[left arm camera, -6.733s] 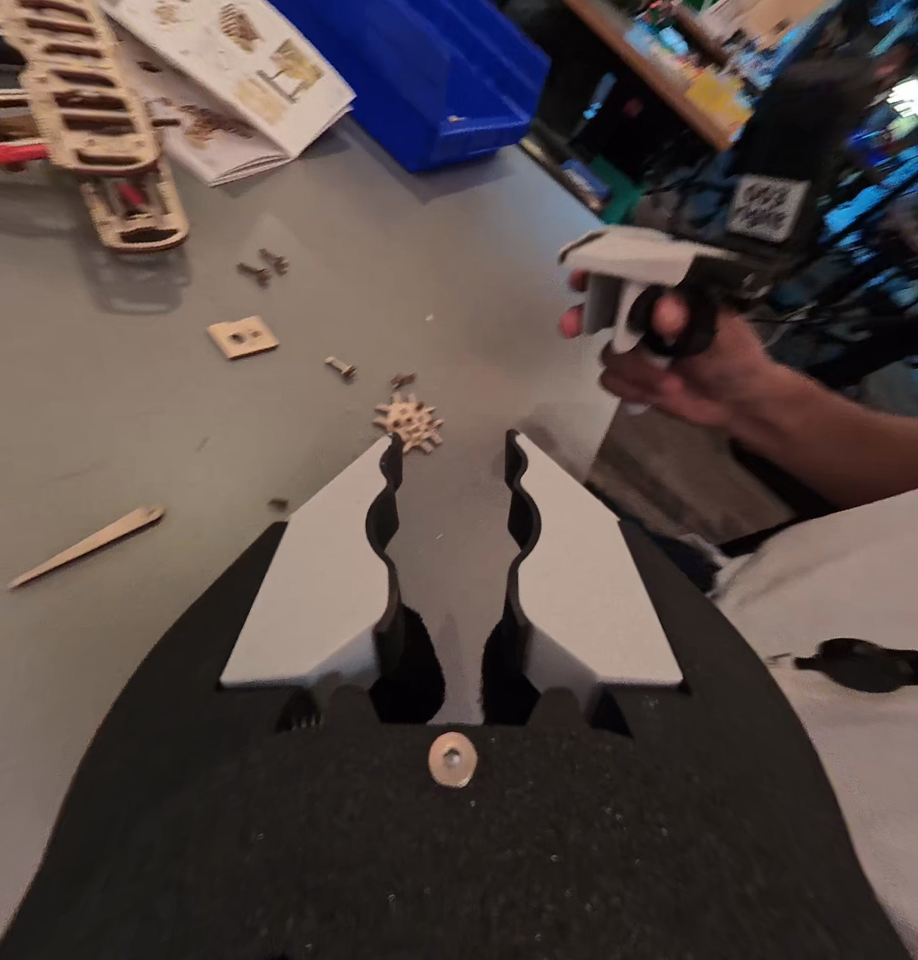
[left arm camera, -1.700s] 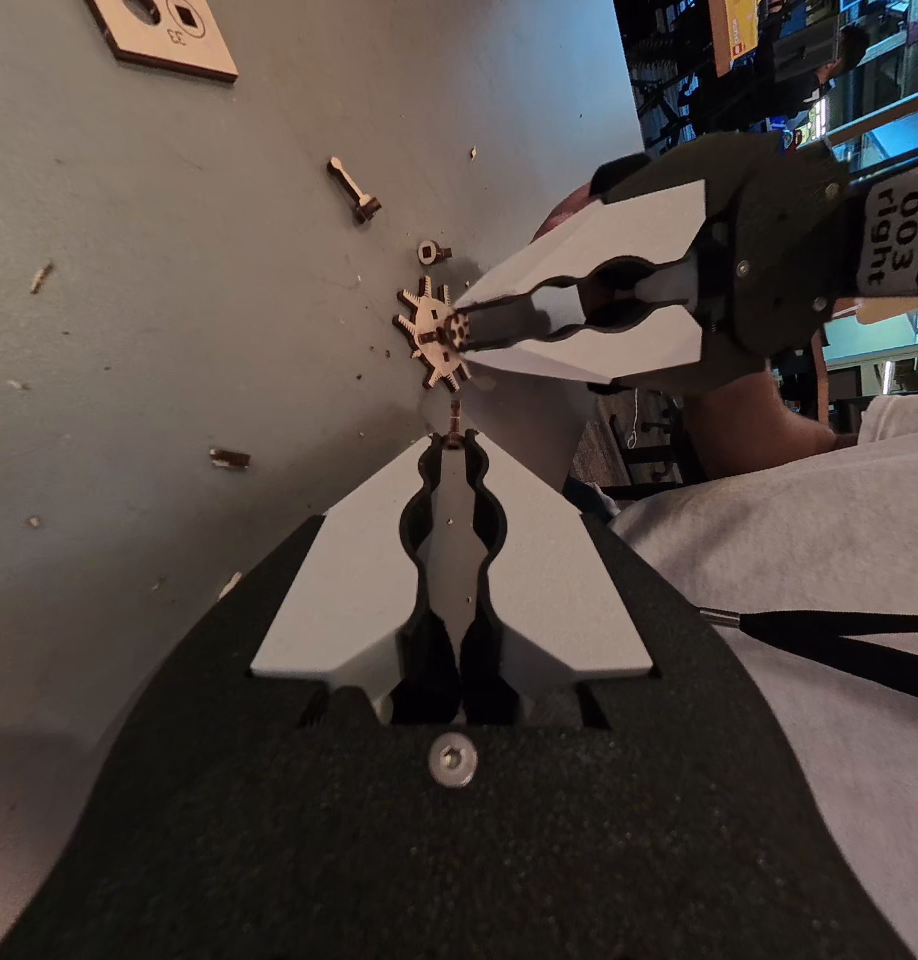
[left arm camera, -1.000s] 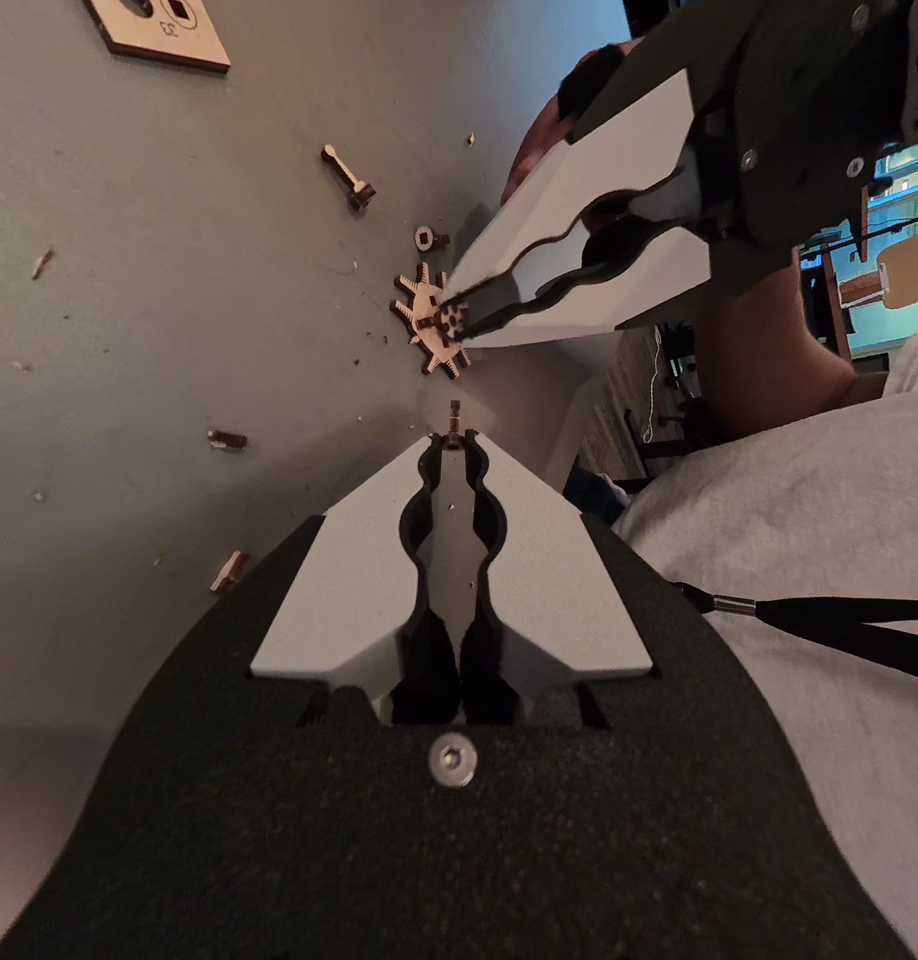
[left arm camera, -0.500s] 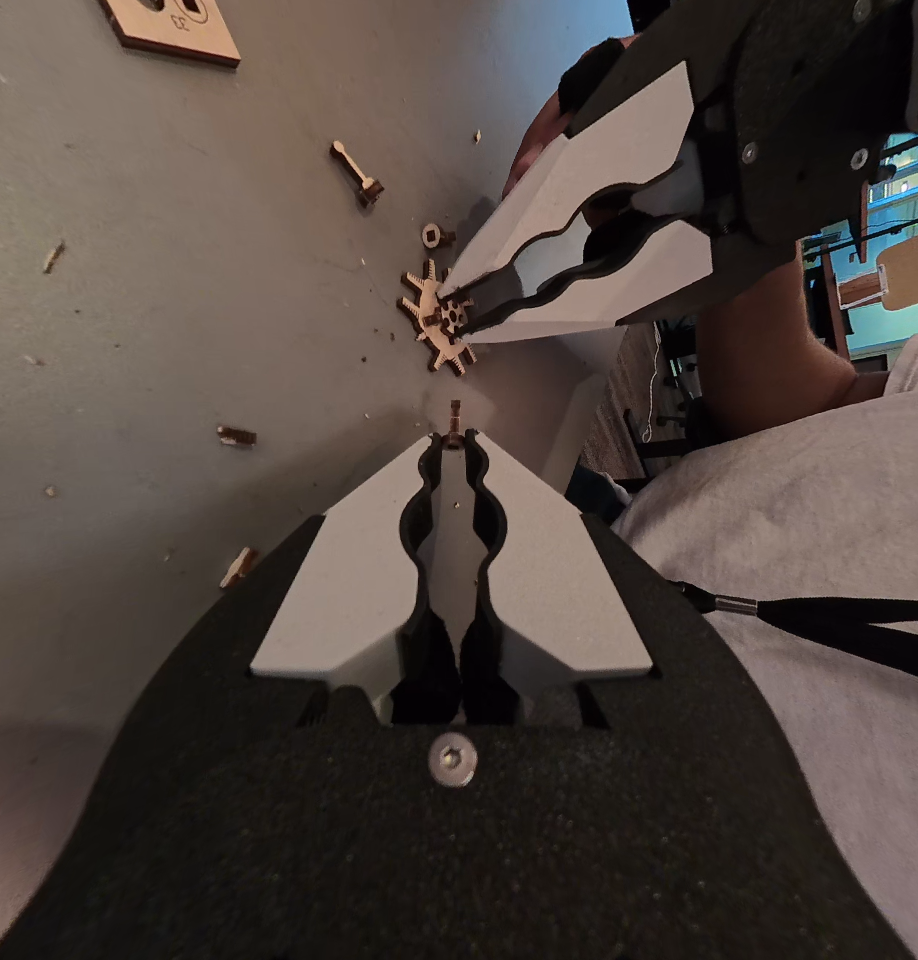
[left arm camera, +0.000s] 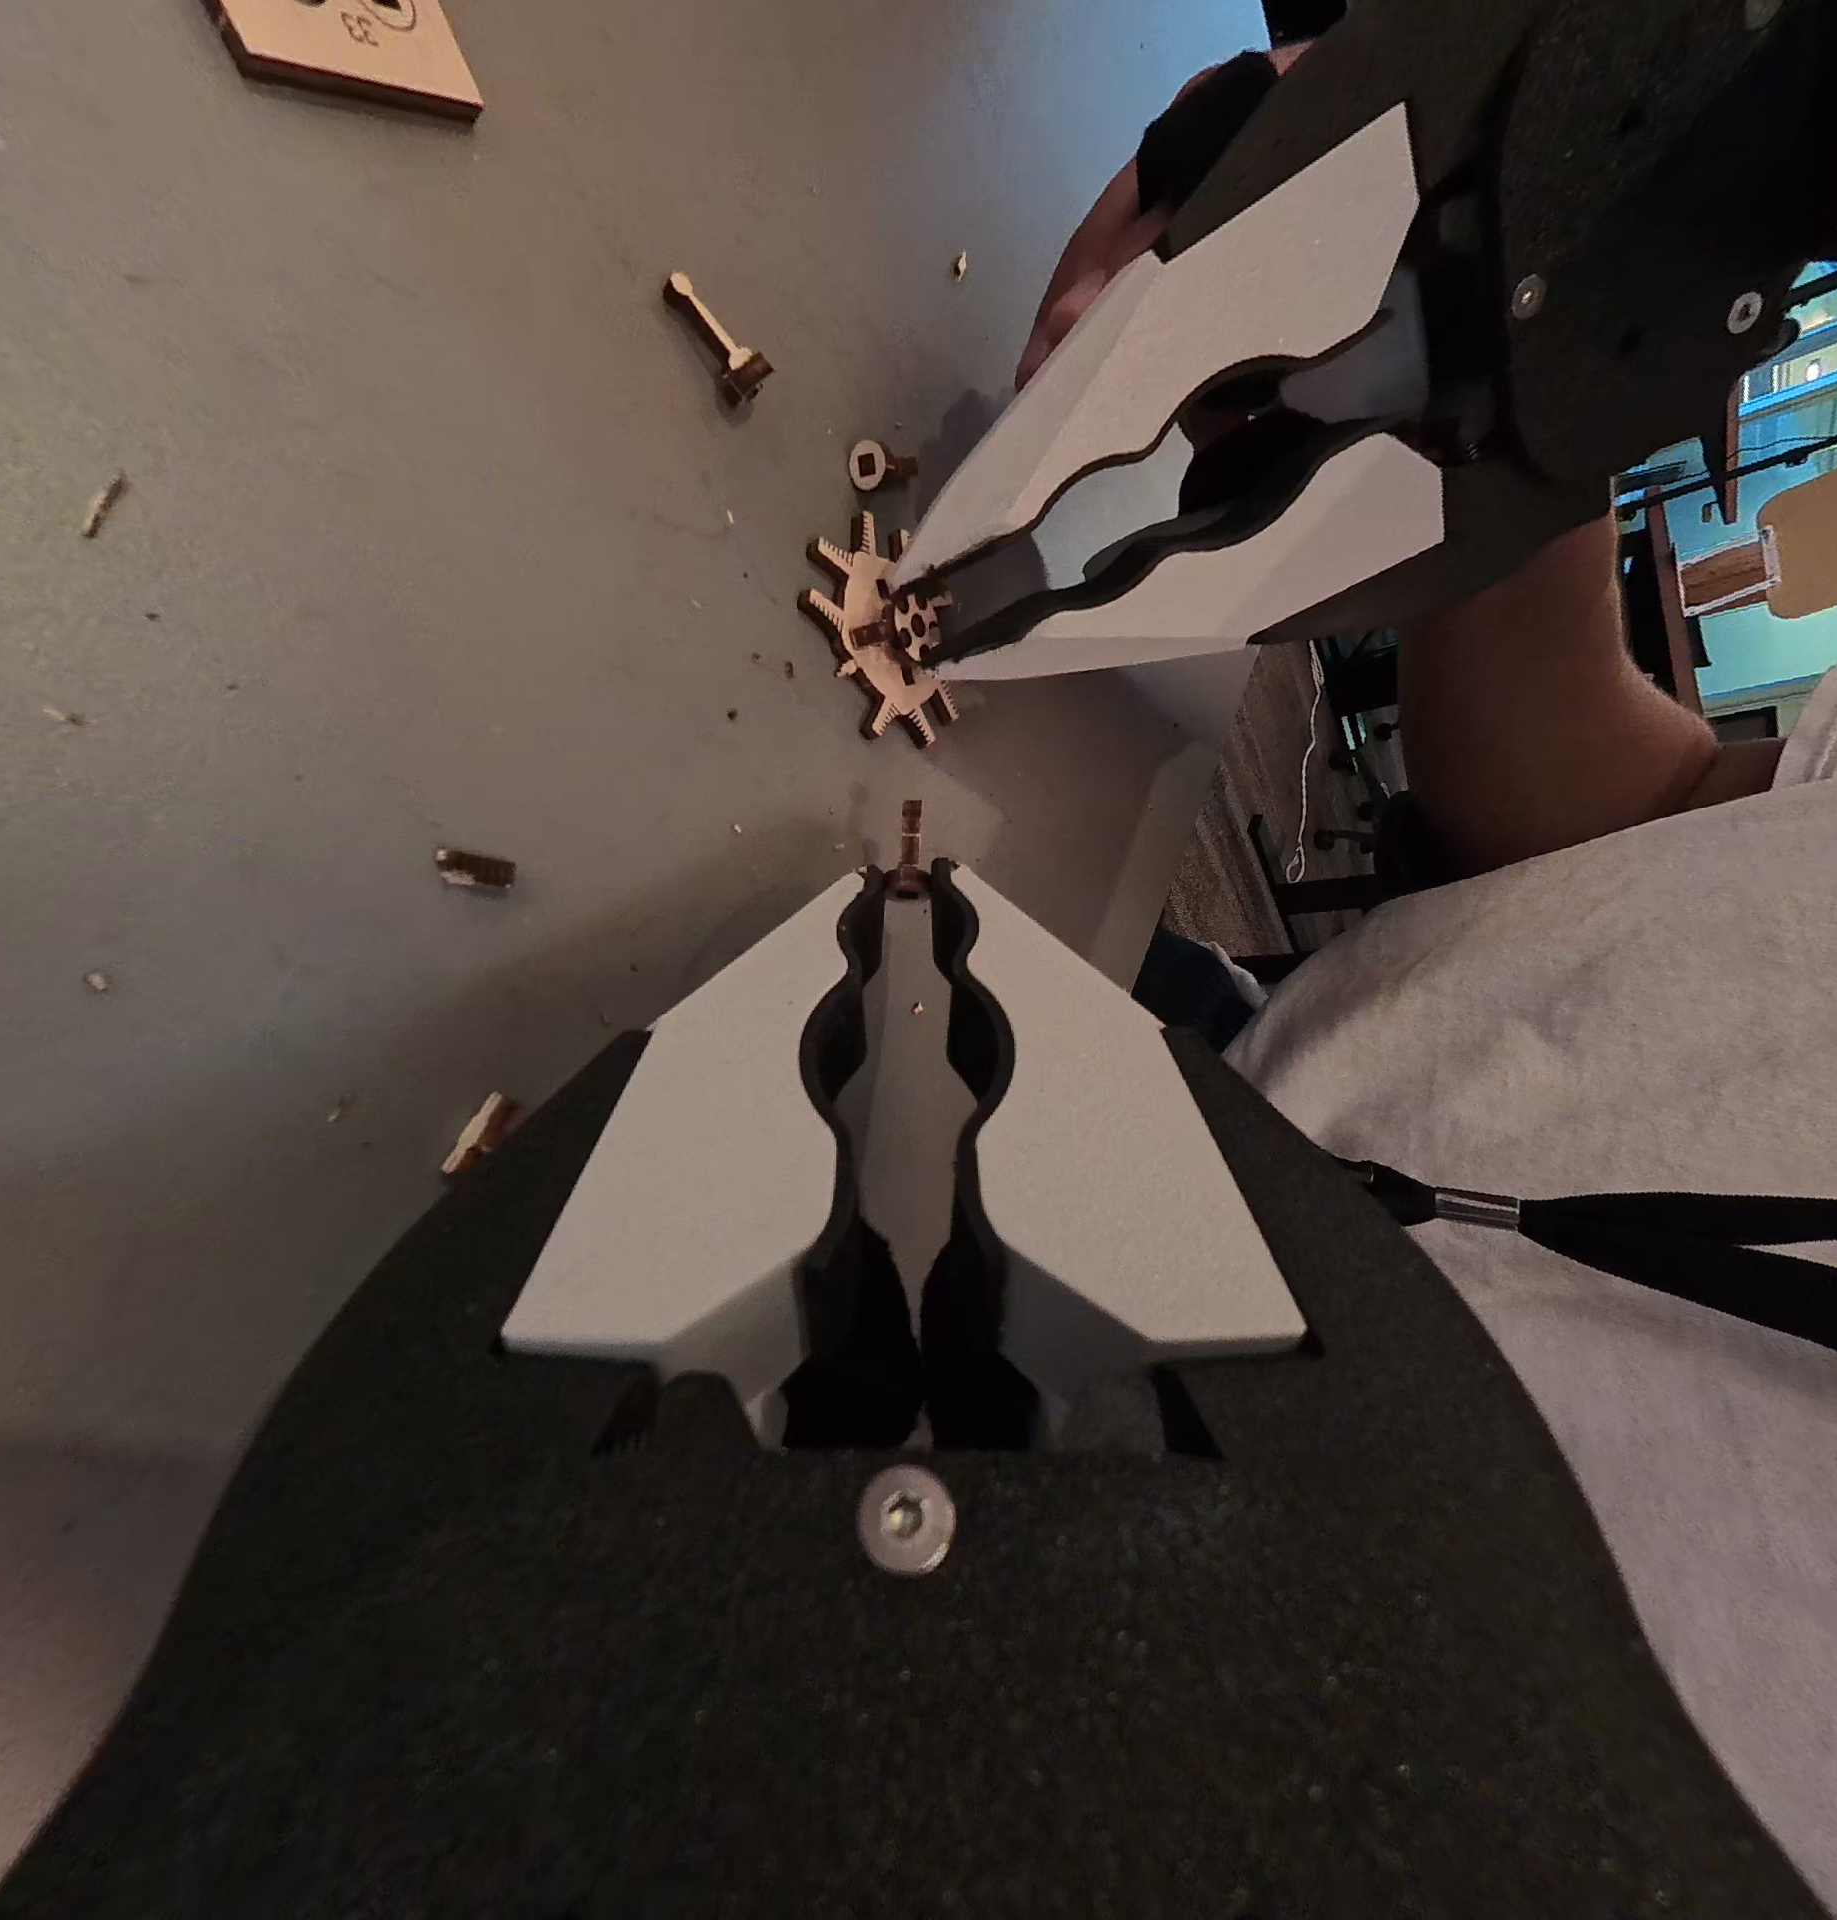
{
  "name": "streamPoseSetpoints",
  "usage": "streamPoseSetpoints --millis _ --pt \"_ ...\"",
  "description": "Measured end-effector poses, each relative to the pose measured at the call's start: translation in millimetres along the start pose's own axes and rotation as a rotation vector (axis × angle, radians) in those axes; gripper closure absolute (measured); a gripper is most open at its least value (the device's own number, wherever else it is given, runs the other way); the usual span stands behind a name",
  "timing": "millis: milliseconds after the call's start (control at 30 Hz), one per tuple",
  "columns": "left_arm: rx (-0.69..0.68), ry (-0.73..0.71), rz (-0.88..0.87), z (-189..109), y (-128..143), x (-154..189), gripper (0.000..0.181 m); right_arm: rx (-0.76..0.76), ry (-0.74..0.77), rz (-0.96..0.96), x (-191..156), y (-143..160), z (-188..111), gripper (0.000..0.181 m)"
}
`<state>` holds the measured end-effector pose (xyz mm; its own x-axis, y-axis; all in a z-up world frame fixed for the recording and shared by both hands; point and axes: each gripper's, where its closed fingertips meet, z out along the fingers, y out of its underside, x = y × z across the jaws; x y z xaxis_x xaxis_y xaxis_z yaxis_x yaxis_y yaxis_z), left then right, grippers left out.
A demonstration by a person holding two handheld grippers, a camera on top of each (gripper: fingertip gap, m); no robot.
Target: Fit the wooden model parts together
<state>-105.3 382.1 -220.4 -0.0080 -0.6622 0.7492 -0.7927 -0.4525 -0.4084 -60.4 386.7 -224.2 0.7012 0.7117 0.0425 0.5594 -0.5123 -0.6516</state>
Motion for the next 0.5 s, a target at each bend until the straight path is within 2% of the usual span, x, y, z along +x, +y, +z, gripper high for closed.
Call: streamPoseSetpoints --millis 500 --pt "0.004 -0.002 0.0 -1.5 -0.3 0.0 0.175 -0.019 0.046 0.162 -2.9 -2.6 -0.3 0.17"
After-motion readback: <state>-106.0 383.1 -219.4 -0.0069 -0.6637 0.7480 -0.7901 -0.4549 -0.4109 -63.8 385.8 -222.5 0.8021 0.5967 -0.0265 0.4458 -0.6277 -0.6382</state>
